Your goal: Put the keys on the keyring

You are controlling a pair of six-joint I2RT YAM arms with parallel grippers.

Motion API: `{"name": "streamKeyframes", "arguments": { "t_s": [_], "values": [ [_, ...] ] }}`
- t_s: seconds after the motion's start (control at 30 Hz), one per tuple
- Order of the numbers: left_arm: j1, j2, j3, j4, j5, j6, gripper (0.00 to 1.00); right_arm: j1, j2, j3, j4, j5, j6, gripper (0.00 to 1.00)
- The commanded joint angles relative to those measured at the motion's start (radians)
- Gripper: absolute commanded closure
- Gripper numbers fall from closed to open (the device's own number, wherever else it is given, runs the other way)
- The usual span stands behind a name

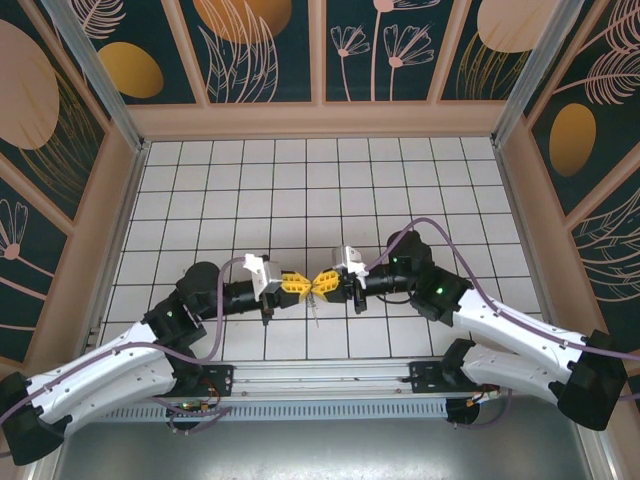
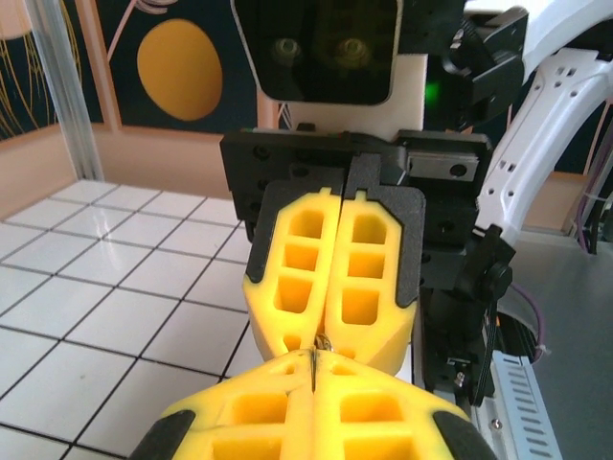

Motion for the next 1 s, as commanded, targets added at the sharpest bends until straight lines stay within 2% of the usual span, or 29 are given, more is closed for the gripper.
{"name": "streamKeyframes", "arguments": {
  "t_s": [0.0,0.07,0.27,0.53,0.8,0.97],
  "values": [
    [-0.009,-0.034,-0.008,0.142,0.045,-0.028,1.0,0.001,-0.028,0.004,0.064,0.042,0.025,0.94],
    [-0.009,-0.035,-0.01,0.148,0.048,-0.028,1.0,0.002,-0.041,-0.012,0.09,0.045,0.037,0.89],
    [-0.009,-0.045,-0.028,0.167,0.051,-0.037,1.0,0.002,-0.053,-0.021,0.101,0.05,0.049,0.9],
    [-0.009,-0.053,-0.039,0.201,0.062,-0.036,1.0,0.002,-0.033,-0.024,0.11,0.051,0.062,0.87],
    [-0.009,-0.051,-0.043,0.215,0.068,-0.034,1.0,0.002,0.009,-0.006,0.086,0.059,0.055,0.98],
    [-0.009,-0.046,-0.045,0.223,0.072,-0.034,1.0,0.002,0.03,0.005,0.068,0.061,0.051,1.0]
  ]
}}
